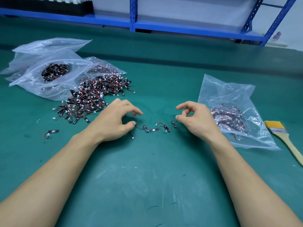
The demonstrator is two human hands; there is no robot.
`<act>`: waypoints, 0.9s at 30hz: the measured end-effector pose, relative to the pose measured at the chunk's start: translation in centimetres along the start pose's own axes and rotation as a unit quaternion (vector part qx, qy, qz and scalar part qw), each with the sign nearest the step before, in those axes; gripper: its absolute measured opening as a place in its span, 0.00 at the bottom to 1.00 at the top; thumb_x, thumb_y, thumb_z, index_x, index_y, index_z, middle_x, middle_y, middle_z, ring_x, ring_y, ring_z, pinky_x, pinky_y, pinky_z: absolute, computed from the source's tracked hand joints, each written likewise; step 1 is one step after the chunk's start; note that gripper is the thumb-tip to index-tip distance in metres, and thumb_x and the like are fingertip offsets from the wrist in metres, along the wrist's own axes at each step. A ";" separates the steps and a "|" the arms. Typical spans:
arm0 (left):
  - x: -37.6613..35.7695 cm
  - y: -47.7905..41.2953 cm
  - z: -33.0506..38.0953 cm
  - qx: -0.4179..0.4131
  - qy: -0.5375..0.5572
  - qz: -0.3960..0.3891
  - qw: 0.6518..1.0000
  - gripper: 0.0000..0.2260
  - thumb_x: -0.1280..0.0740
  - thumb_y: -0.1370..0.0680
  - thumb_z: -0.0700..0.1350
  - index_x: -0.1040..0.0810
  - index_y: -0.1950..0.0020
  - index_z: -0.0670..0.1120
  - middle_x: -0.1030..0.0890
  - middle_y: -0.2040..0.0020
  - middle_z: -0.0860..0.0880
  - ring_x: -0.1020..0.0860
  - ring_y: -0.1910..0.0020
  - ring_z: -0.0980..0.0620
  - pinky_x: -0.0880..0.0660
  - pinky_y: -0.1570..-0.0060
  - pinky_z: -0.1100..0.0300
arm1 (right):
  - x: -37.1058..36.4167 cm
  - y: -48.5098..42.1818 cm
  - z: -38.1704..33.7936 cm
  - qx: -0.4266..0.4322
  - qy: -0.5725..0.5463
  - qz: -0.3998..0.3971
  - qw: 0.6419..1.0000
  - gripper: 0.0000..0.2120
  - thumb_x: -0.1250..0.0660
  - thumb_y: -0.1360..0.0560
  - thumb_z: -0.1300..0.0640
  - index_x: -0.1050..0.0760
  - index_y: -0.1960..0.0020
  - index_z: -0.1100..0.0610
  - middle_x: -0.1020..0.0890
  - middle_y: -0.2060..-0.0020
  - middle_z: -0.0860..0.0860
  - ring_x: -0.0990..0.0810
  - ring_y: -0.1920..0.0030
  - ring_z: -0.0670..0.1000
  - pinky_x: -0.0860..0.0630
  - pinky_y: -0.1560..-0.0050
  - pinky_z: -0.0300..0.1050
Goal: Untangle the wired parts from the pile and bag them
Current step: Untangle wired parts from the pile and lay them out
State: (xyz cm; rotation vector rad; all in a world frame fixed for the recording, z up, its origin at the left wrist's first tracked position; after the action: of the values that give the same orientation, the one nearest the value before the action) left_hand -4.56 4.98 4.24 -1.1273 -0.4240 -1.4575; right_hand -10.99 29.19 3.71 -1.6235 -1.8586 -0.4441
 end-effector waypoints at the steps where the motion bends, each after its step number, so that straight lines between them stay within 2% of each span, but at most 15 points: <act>1: 0.2 0.1 -0.3 0.006 0.001 -0.004 1.000 0.13 0.29 0.27 0.47 0.20 0.44 0.57 0.22 0.53 0.59 0.29 0.50 0.52 0.30 0.44 0.55 | 0.1 0.0 0.0 0.003 -0.005 0.006 1.000 0.08 0.29 0.29 0.59 0.20 0.54 0.46 0.24 0.71 0.40 0.29 0.73 0.41 0.31 0.64 0.36; 3: 0.2 0.3 -0.7 0.013 0.001 -0.019 1.000 0.12 0.26 0.27 0.45 0.19 0.46 0.57 0.21 0.57 0.60 0.28 0.52 0.53 0.29 0.48 0.55 | 0.1 0.0 -0.1 0.011 -0.009 0.010 1.000 0.06 0.28 0.28 0.58 0.20 0.55 0.47 0.24 0.71 0.40 0.30 0.74 0.41 0.31 0.64 0.38; 7: -0.2 0.5 -0.8 0.030 0.015 -0.046 0.998 0.11 0.24 0.28 0.45 0.18 0.48 0.57 0.19 0.60 0.62 0.27 0.56 0.60 0.29 0.55 0.59 | 0.1 0.1 -0.3 0.022 -0.020 0.010 1.000 0.05 0.28 0.27 0.58 0.19 0.57 0.48 0.25 0.73 0.40 0.31 0.75 0.42 0.33 0.69 0.30; 13: 0.2 0.3 -1.5 0.051 -0.004 -0.029 0.998 0.07 0.26 0.26 0.44 0.17 0.52 0.56 0.19 0.64 0.63 0.27 0.57 0.61 0.28 0.54 0.57 | 0.0 0.3 -1.2 0.051 -0.011 0.007 0.999 0.06 0.28 0.27 0.58 0.17 0.60 0.49 0.24 0.72 0.41 0.30 0.74 0.41 0.33 0.69 0.30; 17: 1.0 0.2 -1.4 0.054 -0.018 0.025 0.998 0.06 0.27 0.24 0.45 0.18 0.50 0.55 0.20 0.62 0.61 0.29 0.57 0.59 0.29 0.52 0.55 | -0.7 0.7 -2.1 0.094 0.025 -0.028 0.995 0.06 0.28 0.28 0.60 0.17 0.61 0.49 0.22 0.73 0.43 0.29 0.72 0.42 0.34 0.67 0.30; 20: 1.4 0.1 1.2 -0.022 -0.020 0.066 0.997 0.04 0.29 0.24 0.45 0.18 0.49 0.51 0.20 0.57 0.58 0.29 0.55 0.53 0.29 0.50 0.54 | -1.4 1.1 -2.8 0.128 0.052 -0.058 0.989 0.07 0.27 0.28 0.60 0.17 0.60 0.48 0.23 0.72 0.43 0.28 0.70 0.43 0.34 0.65 0.33; 22: 0.2 0.2 3.2 -0.069 -0.027 0.037 0.997 0.05 0.31 0.24 0.47 0.17 0.49 0.52 0.20 0.52 0.57 0.28 0.51 0.51 0.30 0.47 0.53 | -2.0 1.3 -2.9 0.141 0.079 -0.079 0.984 0.06 0.26 0.28 0.58 0.16 0.58 0.47 0.22 0.69 0.44 0.27 0.68 0.42 0.33 0.64 0.35; 25: -1.9 0.5 4.8 -0.097 -0.048 -0.035 0.994 0.06 0.31 0.23 0.49 0.18 0.48 0.56 0.21 0.47 0.60 0.29 0.45 0.54 0.33 0.39 0.51 | -2.5 1.4 -2.9 0.146 0.106 -0.093 0.979 0.05 0.26 0.28 0.57 0.15 0.56 0.48 0.22 0.68 0.44 0.27 0.67 0.40 0.32 0.63 0.39; 27: -2.6 0.6 5.2 -0.114 -0.088 -0.055 0.988 0.07 0.33 0.23 0.53 0.18 0.46 0.58 0.22 0.47 0.61 0.30 0.43 0.55 0.37 0.33 0.52 | -2.5 1.3 -2.7 0.145 0.111 -0.094 0.979 0.05 0.26 0.28 0.57 0.15 0.57 0.48 0.22 0.68 0.44 0.26 0.67 0.40 0.32 0.63 0.40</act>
State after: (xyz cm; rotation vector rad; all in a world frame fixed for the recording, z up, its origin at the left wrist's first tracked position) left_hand -2.39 10.42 4.40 -1.4421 -0.4581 -1.5365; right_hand -8.92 25.82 3.95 -1.1633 -1.8164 -0.3961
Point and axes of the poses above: each hand's wrist, its own y-axis away from the middle knuckle, its own x-axis out of the back of the hand, z = x × y, the point moved 8 cm from there along -y, towards the middle knuckle
